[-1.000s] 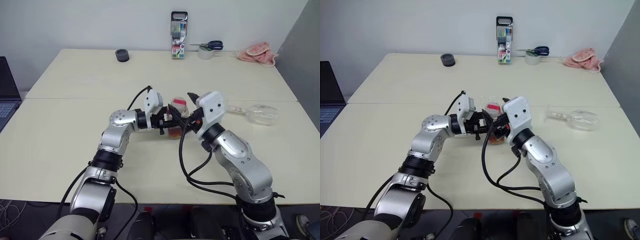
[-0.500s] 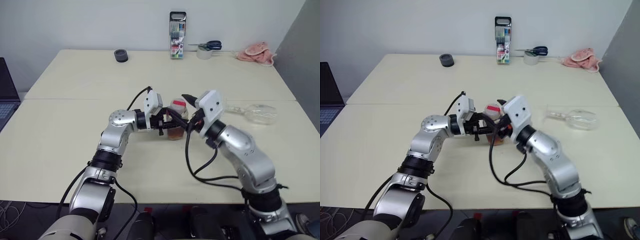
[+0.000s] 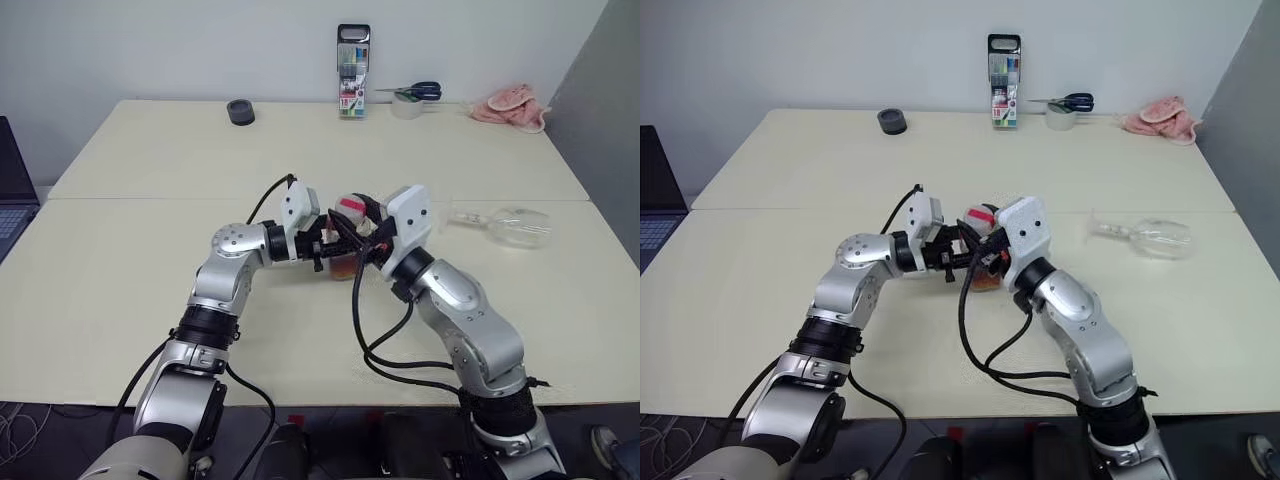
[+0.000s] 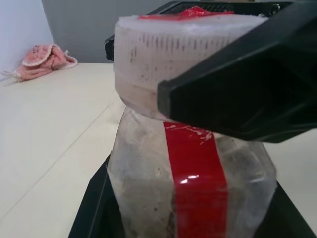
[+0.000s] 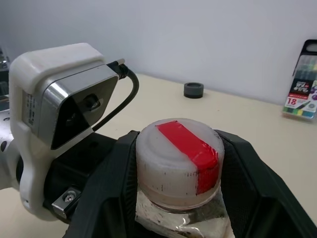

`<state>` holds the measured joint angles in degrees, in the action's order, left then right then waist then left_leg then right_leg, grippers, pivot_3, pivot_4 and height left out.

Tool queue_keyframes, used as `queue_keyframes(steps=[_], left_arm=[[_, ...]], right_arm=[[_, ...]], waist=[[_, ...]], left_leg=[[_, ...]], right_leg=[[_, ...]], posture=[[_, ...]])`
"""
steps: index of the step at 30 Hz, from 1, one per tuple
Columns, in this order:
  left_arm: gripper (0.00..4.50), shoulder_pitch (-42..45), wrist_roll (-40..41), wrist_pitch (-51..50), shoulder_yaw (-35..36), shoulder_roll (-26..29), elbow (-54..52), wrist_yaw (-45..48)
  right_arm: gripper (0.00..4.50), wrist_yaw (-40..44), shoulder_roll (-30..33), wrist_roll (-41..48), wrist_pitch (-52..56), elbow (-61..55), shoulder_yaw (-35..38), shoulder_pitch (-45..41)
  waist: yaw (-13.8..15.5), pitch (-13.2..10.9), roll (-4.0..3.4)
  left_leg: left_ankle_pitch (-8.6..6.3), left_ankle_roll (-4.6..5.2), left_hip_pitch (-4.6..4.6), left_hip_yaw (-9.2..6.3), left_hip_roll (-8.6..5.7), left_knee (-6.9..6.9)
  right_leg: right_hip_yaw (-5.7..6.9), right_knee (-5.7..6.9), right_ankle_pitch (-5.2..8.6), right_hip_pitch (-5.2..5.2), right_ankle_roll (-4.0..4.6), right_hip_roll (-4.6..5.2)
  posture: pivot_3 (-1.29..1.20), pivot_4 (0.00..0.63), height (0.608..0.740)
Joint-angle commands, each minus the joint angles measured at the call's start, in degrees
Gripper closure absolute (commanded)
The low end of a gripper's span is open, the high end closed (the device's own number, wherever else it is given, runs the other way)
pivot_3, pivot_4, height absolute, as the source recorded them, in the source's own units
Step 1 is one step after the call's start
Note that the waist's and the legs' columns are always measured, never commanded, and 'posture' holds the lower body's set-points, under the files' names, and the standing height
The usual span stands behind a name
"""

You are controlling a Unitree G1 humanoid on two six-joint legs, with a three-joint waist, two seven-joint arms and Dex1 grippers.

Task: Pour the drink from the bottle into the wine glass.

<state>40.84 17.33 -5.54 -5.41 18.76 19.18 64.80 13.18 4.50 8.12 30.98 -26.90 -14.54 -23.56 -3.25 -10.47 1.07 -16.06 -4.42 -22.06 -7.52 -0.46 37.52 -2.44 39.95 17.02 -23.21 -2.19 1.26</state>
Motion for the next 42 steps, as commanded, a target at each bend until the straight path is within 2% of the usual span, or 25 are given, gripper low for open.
queue_keyframes(steps=[1, 4, 6, 11, 14, 16, 19, 20, 24, 27, 29, 33, 37, 42], left_arm=[[2.77, -0.14, 0.14, 0.54, 0.29, -0.30, -2.25, -1.09], [2.77, -0.15, 0.31, 0.25, 0.00, -0.23, -2.25, -0.67], [2.77, 0.00, 0.53, -0.11, -0.20, 0.02, -2.07, 0.10], [2.78, 0.64, 1.22, -1.59, -1.43, 2.12, -1.79, 5.00], [2.78, 1.17, 1.24, -2.06, -2.44, 3.74, -1.38, 8.42], [2.78, 1.74, 1.19, -2.19, -2.71, 4.32, -0.75, 9.76], [2.78, 2.59, 1.39, -2.04, -2.59, 4.40, 0.17, 10.38], [2.78, 2.73, 1.51, -2.00, -2.34, 4.13, 0.32, 9.94], [2.79, 2.86, 2.12, -2.53, -1.27, 3.15, 0.69, 7.69], [2.79, 2.91, 1.86, -1.92, -0.79, 2.52, 1.57, 6.11], [2.79, 3.02, 1.46, -1.19, -0.60, 2.27, 2.10, 5.40], [2.79, 4.31, 0.64, 0.87, 0.19, 1.17, 4.53, 3.39], [2.79, 4.98, -0.19, 2.64, -0.01, 0.49, 5.98, 3.19], [2.79, 5.01, -1.09, 4.78, -0.22, -0.02, 6.90, 3.20]], right_arm=[[2.60, -3.76, -0.70, -3.34, -3.65, -3.16, 1.76, -1.06], [2.60, -1.12, 0.16, -2.11, -5.07, -2.53, 2.00, -1.44], [2.60, 3.64, 2.30, 0.69, -6.23, -1.32, 3.06, -2.66], [2.60, 27.54, 15.15, 13.37, -7.74, 7.77, 8.75, -10.89], [2.60, 40.15, 22.56, 19.05, -4.12, 13.65, 8.91, -15.77], [2.60, 44.53, 25.03, 23.11, -0.32, 15.18, 8.86, -17.69], [2.60, 46.12, 26.85, 23.35, 1.25, 14.94, 7.37, -17.42], [2.60, 43.87, 26.34, 22.32, 0.71, 14.75, 8.09, -16.86], [1.26, 39.53, 26.59, 19.47, -0.99, 12.37, 9.78, -14.77], [0.20, 33.63, 27.44, 18.44, 0.69, 5.12, 12.43, -10.12], [0.17, 30.60, 27.36, 18.78, 2.42, 0.55, 13.42, -7.13], [0.17, 18.69, 21.37, 16.65, 5.90, -8.57, 11.09, -0.62], [0.17, 6.29, 11.92, 9.55, 4.63, -8.79, 7.38, 0.09], [0.17, 0.60, 6.12, 4.98, 4.23, -7.78, 3.42, -0.16]], waist=[[0.00, 0.00, 0.00], [0.00, 0.00, 0.00], [0.00, 0.00, 0.00], [-0.02, -0.01, 0.00], [-0.04, -0.01, -0.01], [-0.04, -0.01, -0.01], [-0.03, -0.01, -0.01], [-0.02, -0.01, -0.01], [0.02, -0.01, -0.01], [0.22, -0.01, -0.01], [0.31, -0.01, 0.00], [0.39, -0.01, 0.00], [0.04, 0.00, -0.01], [0.03, 0.00, -0.02]], left_leg=[[0.00, 0.00, 0.00, 0.00, 0.00, 0.01], [0.00, 0.00, 0.00, 0.00, 0.00, 0.03], [0.00, 0.01, -0.01, 0.00, 0.00, 0.05], [-0.10, 0.18, -0.06, 0.01, -0.02, 0.26], [-0.14, 0.25, -0.05, -0.01, 0.00, 0.27], [-0.14, 0.26, -0.05, -0.02, 0.00, 0.26], [-0.15, 0.26, -0.06, -0.02, 0.01, 0.27], [-0.15, 0.26, -0.06, -0.02, 0.01, 0.27], [-0.15, 0.26, -0.10, -0.03, 0.01, 0.32], [-0.15, 0.25, -0.22, -0.10, -0.01, 0.36], [-0.13, 0.23, -0.35, -0.16, -0.02, 0.38], [-0.06, 0.09, -0.41, -0.16, -0.03, 0.41], [-0.05, 0.08, -0.36, -0.14, 0.00, 0.42], [-0.01, 0.02, -0.35, -0.15, -0.01, 0.41]], right_leg=[[0.00, 0.00, 0.00, 0.00, 0.00, 0.00], [0.00, 0.01, 0.00, 0.01, 0.00, -0.01], [0.00, 0.01, 0.00, 0.01, 0.00, -0.01], [0.03, 0.01, 0.00, 0.09, 0.00, -0.02], [0.06, 0.02, -0.01, 0.10, 0.00, -0.06], [0.08, 0.00, -0.01, 0.11, 0.00, -0.06], [0.06, 0.01, -0.01, 0.10, 0.01, -0.04], [0.06, 0.01, -0.01, 0.10, 0.01, -0.04], [0.05, 0.03, -0.01, 0.06, 0.01, -0.03], [0.10, 0.02, -0.01, 0.05, 0.00, 0.00], [0.14, 0.01, -0.01, -0.02, 0.00, 0.02], [0.12, 0.00, -0.01, -0.04, 0.00, 0.03], [0.10, 0.08, -0.01, -0.06, 0.00, -0.03], [0.10, 0.07, -0.01, -0.06, 0.00, -0.04]], posture=[[0.00, 0.150, 0.740], [0.00, 0.150, 0.740], [0.00, 0.150, 0.740], [0.00, 0.150, 0.740], [0.00, 0.150, 0.740], [0.00, 0.150, 0.740], [0.00, 0.150, 0.740], [0.00, 0.150, 0.740], [0.00, 0.150, 0.740], [0.00, 0.150, 0.740], [0.00, 0.150, 0.740], [0.00, 0.150, 0.740], [0.00, 0.150, 0.740], [0.00, 0.150, 0.740]])
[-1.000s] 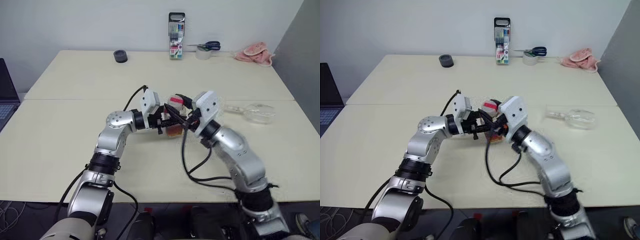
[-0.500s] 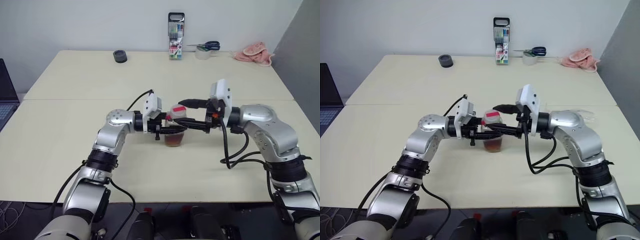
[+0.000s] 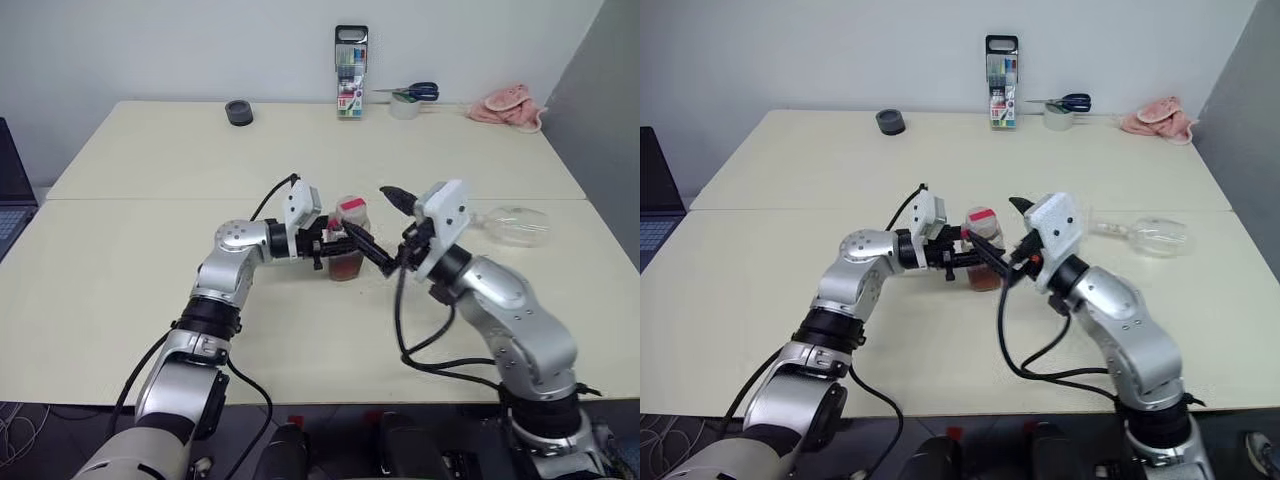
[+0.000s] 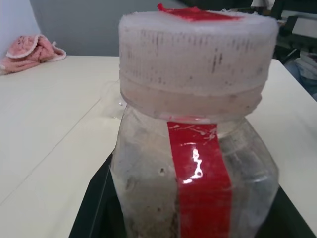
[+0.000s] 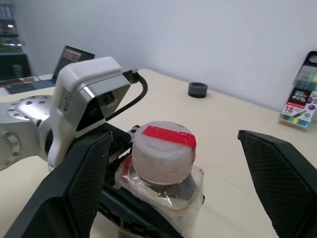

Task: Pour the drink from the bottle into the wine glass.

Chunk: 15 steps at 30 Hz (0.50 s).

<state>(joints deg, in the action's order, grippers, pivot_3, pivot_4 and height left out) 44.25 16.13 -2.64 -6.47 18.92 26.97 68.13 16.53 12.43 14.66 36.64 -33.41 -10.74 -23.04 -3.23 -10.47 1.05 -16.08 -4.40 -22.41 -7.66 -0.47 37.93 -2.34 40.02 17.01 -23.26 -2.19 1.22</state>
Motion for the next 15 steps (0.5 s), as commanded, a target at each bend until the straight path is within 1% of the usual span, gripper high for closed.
queue_keyframes(steps=[1, 5, 8, 12, 15], left_arm=[[2.79, 1.67, -0.02, 2.14, 0.84, -0.26, -0.69, -0.08], [2.79, 1.68, -0.59, 3.25, 0.73, -0.31, -0.40, 0.28], [2.79, 1.53, -0.60, 3.46, 0.74, -0.31, -0.49, 0.28], [2.79, 1.19, -0.67, 3.64, 0.71, -0.17, -0.84, 0.34], [2.79, 1.11, -0.68, 3.62, 0.73, -0.12, -0.90, 0.31]], right_arm=[[0.17, -3.16, -2.30, -2.45, -1.50, -0.53, -1.09, -1.12], [0.17, -3.90, -3.27, -4.65, -2.35, 1.99, -2.05, -2.51], [0.17, -3.33, -2.75, -6.03, -2.17, 3.06, -2.87, -2.59], [0.17, -3.96, -3.96, -6.39, -2.32, 3.64, -2.29, -2.42], [0.69, -4.14, -5.19, -6.65, -3.46, 3.92, -2.08, -2.64]], waist=[[0.00, 0.00, 0.00], [-0.01, 0.00, 0.00], [-0.04, 0.00, 0.00], [-0.04, 0.00, 0.00], [-0.05, 0.00, 0.00]], left_leg=[[0.00, 0.00, -0.01, -0.01, 0.00, -0.01], [0.00, 0.00, -0.01, -0.01, -0.03, 0.00], [0.00, 0.01, -0.01, 0.00, -0.02, 0.00], [-0.01, 0.01, -0.01, 0.00, -0.02, 0.00], [-0.01, 0.01, -0.01, 0.00, -0.02, 0.00]], right_leg=[[0.00, -0.01, 0.00, 0.00, 0.00, 0.00], [0.01, -0.02, 0.00, 0.00, 0.00, 0.02], [0.01, -0.01, 0.00, 0.00, 0.00, 0.02], [0.01, -0.01, 0.00, 0.00, 0.00, 0.01], [0.01, -0.01, 0.00, 0.00, 0.00, 0.01]], posture=[[0.00, 0.150, 0.740], [0.00, 0.150, 0.740], [0.00, 0.150, 0.740], [0.00, 0.150, 0.740], [0.00, 0.150, 0.740]])
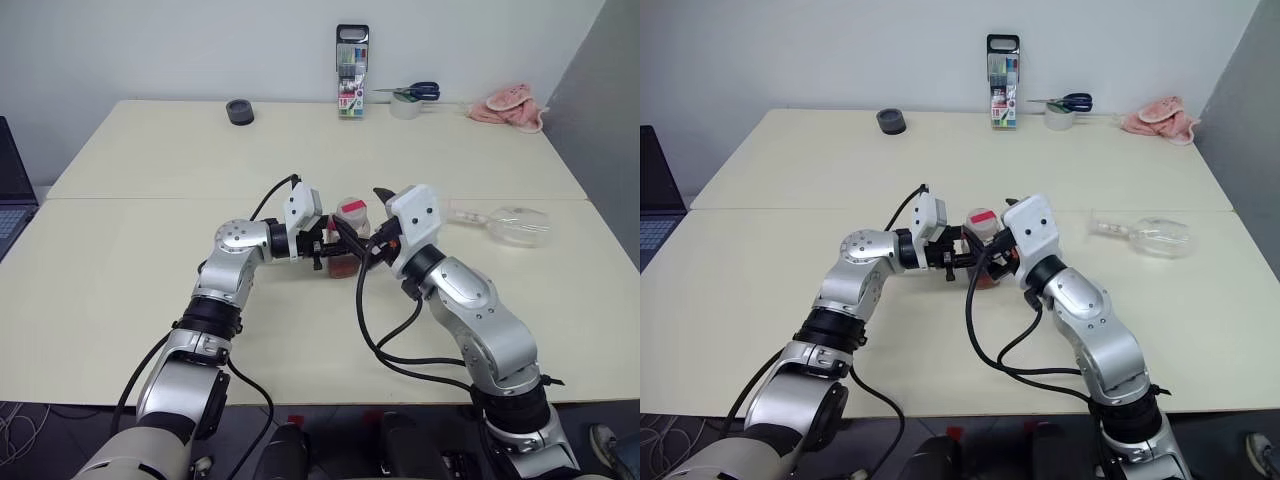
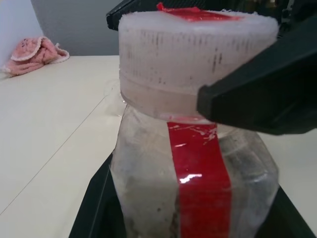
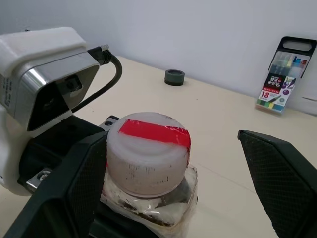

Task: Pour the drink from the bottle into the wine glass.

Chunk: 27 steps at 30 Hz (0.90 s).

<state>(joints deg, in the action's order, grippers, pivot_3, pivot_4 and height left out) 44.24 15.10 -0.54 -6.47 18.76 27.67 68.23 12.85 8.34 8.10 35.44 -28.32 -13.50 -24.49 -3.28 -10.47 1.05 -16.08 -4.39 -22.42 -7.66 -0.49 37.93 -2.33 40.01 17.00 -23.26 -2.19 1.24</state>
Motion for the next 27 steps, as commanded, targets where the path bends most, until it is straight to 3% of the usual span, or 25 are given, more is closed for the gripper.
queue_keyframes(steps=[1, 6, 12, 17, 20, 24, 25, 27], left_arm=[[2.79, 1.08, 0.35, 1.48, 0.73, 0.04, -1.63, 0.19], [2.79, 0.47, 0.42, 1.20, 0.50, -0.03, -2.27, 0.23], [2.79, -0.04, 0.94, -0.78, -0.01, 0.49, -3.22, 1.78], [2.79, -0.05, 1.29, -2.36, -1.23, 3.23, -3.94, 7.54], [2.81, 0.89, 1.07, -1.67, -1.17, 4.00, -2.76, 9.08], [2.81, 1.74, 1.24, -0.96, -0.38, 3.38, -2.00, 7.96], [2.81, 1.85, 1.43, -1.09, -0.07, 3.15, -1.99, 7.51], [2.81, 1.85, 1.84, -1.29, 0.46, 2.74, -2.16, 6.63]], right_arm=[[1.08, -0.60, -1.57, -0.16, -2.63, -1.09, 0.77, -1.19], [2.64, -0.70, -3.18, -0.69, -3.36, -0.52, -0.17, -0.79], [2.63, 5.17, -0.59, 1.65, -5.91, 0.64, 0.50, -1.24], [2.63, 36.08, 16.96, 12.57, -12.02, 10.97, 4.70, -9.86], [2.63, 47.30, 23.35, 19.15, -6.80, 16.03, 5.47, -15.32], [2.63, 44.49, 22.23, 20.64, -5.45, 15.47, 6.18, -15.23], [2.07, 42.09, 21.49, 19.90, -5.52, 15.07, 6.72, -14.63], [1.63, 39.13, 20.55, 18.17, -7.35, 14.33, 7.67, -13.62]], waist=[[0.00, 0.00, 0.00], [-0.01, 0.00, 0.00], [-0.01, 0.00, 0.00], [-0.07, -0.01, -0.01], [-0.09, -0.01, -0.01], [-0.08, -0.02, -0.01], [-0.11, -0.02, -0.01], [-0.11, -0.02, -0.01]], left_leg=[[0.00, 0.00, 0.00, 0.00, 0.00, 0.00], [0.00, 0.00, 0.00, 0.00, 0.00, 0.00], [0.00, 0.00, 0.00, 0.00, 0.00, 0.00], [-0.10, 0.19, 0.01, 0.05, -0.07, 0.04], [-0.12, 0.23, 0.05, 0.03, -0.01, 0.00], [-0.12, 0.23, 0.04, 0.00, 0.04, -0.01], [-0.12, 0.22, 0.04, 0.02, 0.03, 0.00], [-0.12, 0.22, 0.04, 0.01, 0.04, 0.01]], right_leg=[[0.00, 0.00, 0.00, 0.00, 0.00, 0.00], [0.00, 0.00, 0.00, 0.00, 0.00, 0.00], [0.00, 0.00, 0.00, 0.00, 0.00, 0.00], [-0.01, -0.04, -0.03, 0.05, -0.04, 0.01], [0.04, -0.04, -0.03, 0.08, -0.03, -0.04], [0.04, -0.06, -0.04, 0.07, 0.00, -0.04], [0.02, -0.05, -0.04, 0.05, 0.00, -0.03], [0.01, -0.04, -0.04, 0.04, 0.00, -0.03]], posture=[[0.00, 0.150, 0.740], [0.00, 0.150, 0.740], [0.00, 0.150, 0.740], [0.00, 0.150, 0.740], [0.00, 0.150, 0.740], [0.00, 0.150, 0.740], [0.00, 0.150, 0.740], [0.00, 0.150, 0.740]])
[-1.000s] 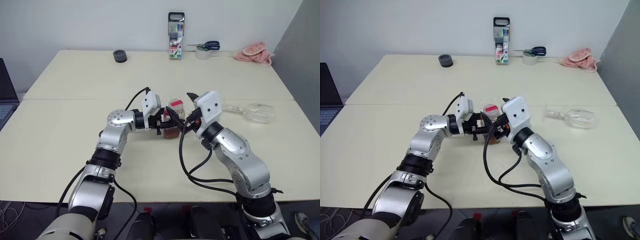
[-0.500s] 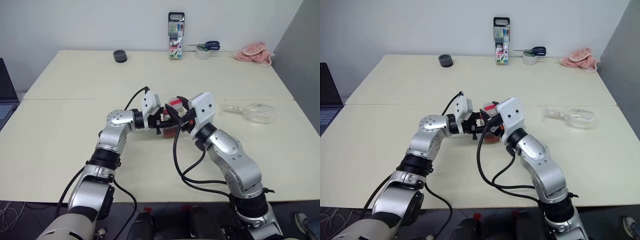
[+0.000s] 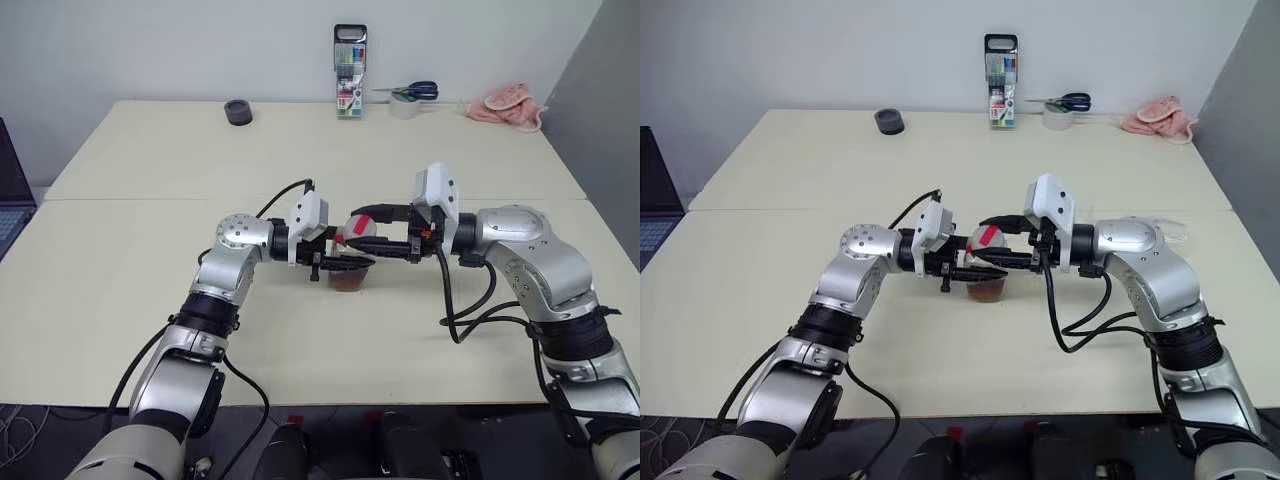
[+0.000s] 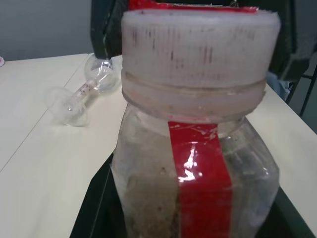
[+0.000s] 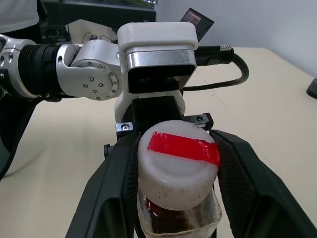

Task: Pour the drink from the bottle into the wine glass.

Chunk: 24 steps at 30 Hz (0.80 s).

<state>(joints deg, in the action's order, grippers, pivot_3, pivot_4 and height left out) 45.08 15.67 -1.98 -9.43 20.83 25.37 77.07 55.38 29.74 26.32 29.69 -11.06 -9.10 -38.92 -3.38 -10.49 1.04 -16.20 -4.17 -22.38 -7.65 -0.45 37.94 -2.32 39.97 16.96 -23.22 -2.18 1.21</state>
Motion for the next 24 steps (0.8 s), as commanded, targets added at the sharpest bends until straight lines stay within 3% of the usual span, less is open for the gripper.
queue_keyframes(steps=[1, 4, 9, 12, 17, 24], left_arm=[[2.81, 0.92, 1.38, 0.13, 3.49, 0.58, 0.03, -2.33], [2.81, 0.86, 1.50, 0.08, 3.73, 0.15, 0.03, -2.38], [2.81, 1.98, 1.74, -0.35, 4.34, -0.86, 0.98, -2.74], [2.81, 2.50, 1.82, -0.79, 4.36, -1.20, 1.62, -2.37], [2.82, 3.23, 1.64, -1.01, 4.16, -1.76, 2.17, -1.52], [2.82, 3.56, 1.22, -0.37, 3.91, -1.98, 2.65, -0.51]], right_arm=[[1.27, -5.76, -1.13, -1.14, -1.98, -4.12, 4.16, 1.53], [0.32, -8.52, -0.01, -0.18, 0.58, -9.54, 6.19, 4.51], [0.32, -15.05, -1.18, 1.72, 4.29, -20.20, 7.47, 11.68], [0.32, -21.31, -5.38, -1.31, 4.73, -23.12, 3.84, 11.56], [0.32, -27.42, -9.75, -7.84, 2.16, -19.92, 0.42, 9.75], [0.32, -29.81, -10.48, -11.94, -0.07, -15.79, 0.98, 8.08]], waist=[[0.01, 0.00, 0.00], [0.18, 0.00, 0.00], [0.54, 0.00, 0.01], [0.15, 0.00, 0.00], [-0.01, 0.00, 0.00], [0.06, 0.00, 0.00]], left_leg=[[0.00, 0.00, 0.00, 0.00, 0.00, 0.01], [0.01, -0.03, -0.05, -0.01, -0.04, 0.03], [0.08, -0.15, -0.14, -0.04, -0.07, 0.04], [0.08, -0.14, -0.10, -0.02, -0.07, 0.06], [0.08, -0.14, -0.03, -0.02, 0.01, 0.03], [0.12, -0.22, -0.06, -0.02, -0.03, 0.02]], right_leg=[[0.00, 0.01, 0.00, -0.02, 0.00, 0.00], [0.01, 0.01, 0.00, -0.03, 0.00, 0.05], [0.00, -0.03, 0.00, -0.03, 0.00, 0.10], [-0.02, 0.01, 0.00, -0.03, -0.01, 0.07], [-0.02, 0.06, 0.00, -0.03, 0.00, -0.06], [-0.02, 0.01, 0.00, -0.03, 0.00, -0.01]], posture=[[0.00, 0.150, 0.740], [0.00, 0.150, 0.740], [0.00, 0.150, 0.740], [0.00, 0.150, 0.740], [0.00, 0.150, 0.740], [0.00, 0.150, 0.740]])
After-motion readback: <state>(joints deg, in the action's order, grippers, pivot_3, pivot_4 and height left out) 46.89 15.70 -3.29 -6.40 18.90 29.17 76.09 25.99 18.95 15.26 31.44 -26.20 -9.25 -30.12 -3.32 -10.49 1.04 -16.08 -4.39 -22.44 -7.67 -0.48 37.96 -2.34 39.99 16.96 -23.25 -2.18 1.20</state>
